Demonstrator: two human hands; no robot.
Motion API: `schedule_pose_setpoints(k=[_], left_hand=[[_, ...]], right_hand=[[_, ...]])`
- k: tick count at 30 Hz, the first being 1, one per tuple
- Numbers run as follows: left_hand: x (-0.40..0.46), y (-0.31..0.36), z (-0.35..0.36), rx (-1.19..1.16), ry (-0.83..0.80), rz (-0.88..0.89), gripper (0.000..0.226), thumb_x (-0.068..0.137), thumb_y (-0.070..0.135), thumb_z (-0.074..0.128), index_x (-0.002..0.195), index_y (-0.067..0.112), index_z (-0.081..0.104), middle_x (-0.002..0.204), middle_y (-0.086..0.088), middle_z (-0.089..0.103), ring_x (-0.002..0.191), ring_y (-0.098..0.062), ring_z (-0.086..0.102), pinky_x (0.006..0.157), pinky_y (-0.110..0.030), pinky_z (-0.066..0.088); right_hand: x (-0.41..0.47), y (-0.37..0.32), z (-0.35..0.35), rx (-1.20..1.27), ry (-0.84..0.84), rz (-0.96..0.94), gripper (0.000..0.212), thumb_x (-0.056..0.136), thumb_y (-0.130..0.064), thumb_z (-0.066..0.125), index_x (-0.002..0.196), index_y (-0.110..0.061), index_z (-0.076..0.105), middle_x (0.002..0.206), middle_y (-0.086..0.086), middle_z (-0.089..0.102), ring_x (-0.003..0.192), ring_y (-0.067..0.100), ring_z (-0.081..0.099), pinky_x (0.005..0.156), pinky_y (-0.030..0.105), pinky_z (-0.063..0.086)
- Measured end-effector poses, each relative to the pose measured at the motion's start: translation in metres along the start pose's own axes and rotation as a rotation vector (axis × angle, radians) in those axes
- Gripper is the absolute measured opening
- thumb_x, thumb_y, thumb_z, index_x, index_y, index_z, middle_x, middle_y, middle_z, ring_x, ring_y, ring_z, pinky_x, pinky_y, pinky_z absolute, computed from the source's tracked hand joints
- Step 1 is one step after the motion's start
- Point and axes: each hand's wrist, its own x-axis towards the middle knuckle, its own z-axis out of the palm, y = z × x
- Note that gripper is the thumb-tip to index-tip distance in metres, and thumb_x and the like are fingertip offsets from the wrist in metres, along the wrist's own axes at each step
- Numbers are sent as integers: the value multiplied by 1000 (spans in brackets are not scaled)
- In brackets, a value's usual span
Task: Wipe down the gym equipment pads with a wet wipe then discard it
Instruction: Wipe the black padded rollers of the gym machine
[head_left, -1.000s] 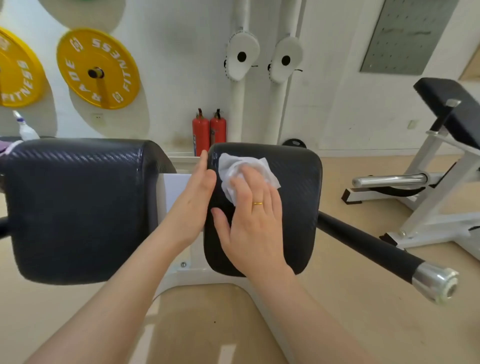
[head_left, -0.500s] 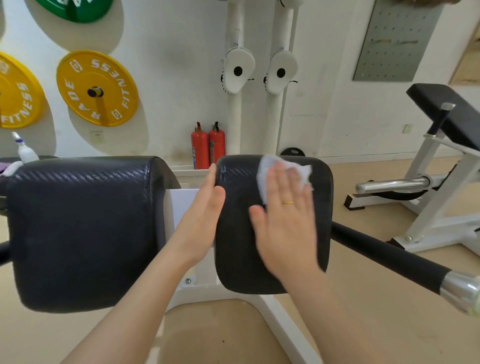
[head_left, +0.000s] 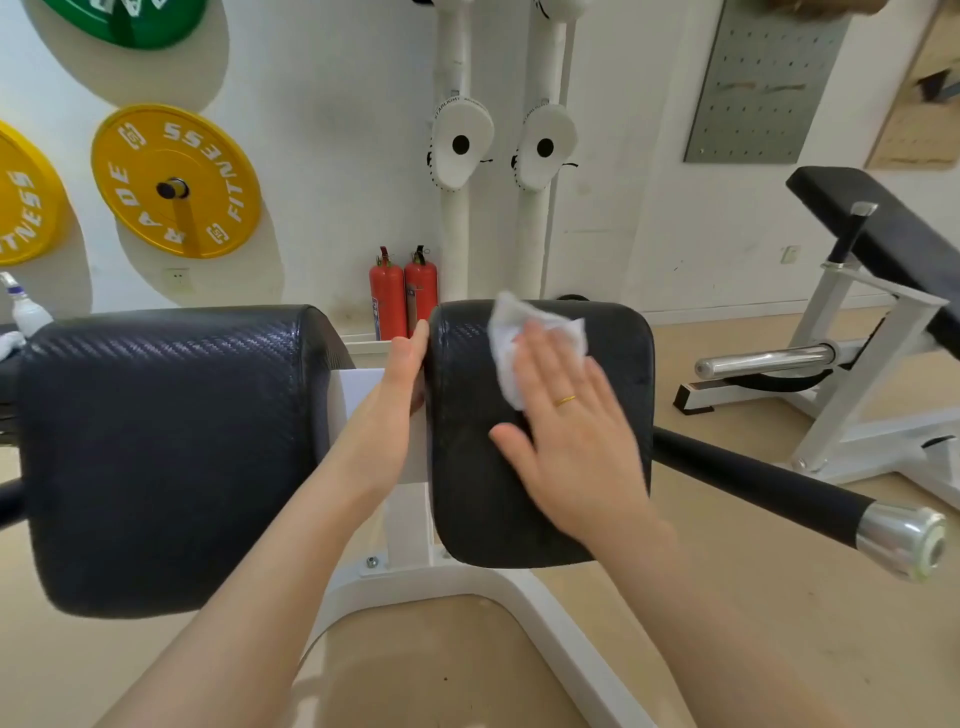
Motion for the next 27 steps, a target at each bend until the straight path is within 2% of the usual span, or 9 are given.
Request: schedule_pose_setpoints(k=[3, 6, 8, 10, 12, 17, 20, 22, 27], left_hand=[[17, 1, 8, -8, 95, -100, 50, 99, 41, 4, 145, 31, 19, 148, 11, 27, 140, -10, 20, 111, -28, 17], [23, -6, 5, -80, 100, -72, 49, 100, 37, 3, 146, 28, 18, 148, 9, 28, 137, -9, 26, 106, -23, 23], [22, -10, 5, -102, 133, -63, 49, 100, 39, 6, 141, 29, 30, 131, 20, 42, 126, 0, 36, 100, -18, 31], [13, -11, 6, -93, 131, -74, 41, 98, 45, 14, 113, 41, 52, 105, 29, 57, 114, 6, 50, 88, -14, 41], [-4, -5, 12, -46, 62, -46, 38, 96, 49, 13, 93, 49, 51, 88, 38, 60, 94, 18, 55, 78, -6, 42], [-12, 9, 19, -9, 86, -5, 38, 98, 47, 18, 91, 39, 54, 82, 30, 63, 95, 14, 57, 77, -6, 41], [-21, 0, 19, 9, 86, 6, 41, 97, 49, 20, 115, 40, 55, 106, 28, 65, 100, 15, 56, 83, -8, 45], [-25, -5, 20, -16, 122, 7, 56, 91, 58, 25, 140, 34, 35, 137, 18, 47, 126, 5, 41, 106, -21, 34], [-32, -3, 42, 123, 195, -51, 56, 96, 49, 17, 146, 38, -5, 154, 18, 8, 142, -8, 10, 113, -31, 11]], right_hand=[[2, 8, -4, 37, 15, 140, 70, 89, -53, 16, 148, -16, 5, 154, -2, 1, 141, 12, -6, 116, 30, -6], [-8, -6, 0, 26, 41, 4, 69, 90, -47, 29, 147, -11, 14, 153, 3, 7, 143, 16, 3, 116, 32, -5], [-22, -13, 8, 54, 31, -135, 68, 89, -45, 36, 145, -9, 21, 151, 5, 14, 142, 19, 12, 116, 35, 2], [-39, -16, 14, 91, 11, -273, 66, 91, -47, 36, 143, -9, 26, 150, 7, 21, 141, 21, 17, 116, 36, 8], [-54, -14, 18, 30, -2, -385, 64, 95, -52, 26, 144, -11, 26, 149, 6, 23, 139, 21, 20, 115, 35, 9], [-63, -4, 21, -62, -20, -442, 68, 92, -54, 28, 144, -11, 27, 149, 5, 23, 139, 20, 22, 115, 36, 10], [-48, -1, 15, -9, 3, -305, 68, 90, -50, 34, 142, -8, 27, 149, 6, 22, 140, 21, 21, 115, 36, 10], [-32, 3, 7, -1, 24, -177, 69, 88, -48, 34, 142, -6, 27, 150, 6, 23, 140, 21, 19, 115, 34, 7], [-5, 26, -5, 91, 76, 87, 65, 91, -45, 19, 144, -9, 8, 153, 4, 10, 139, 12, 0, 116, 26, -6]])
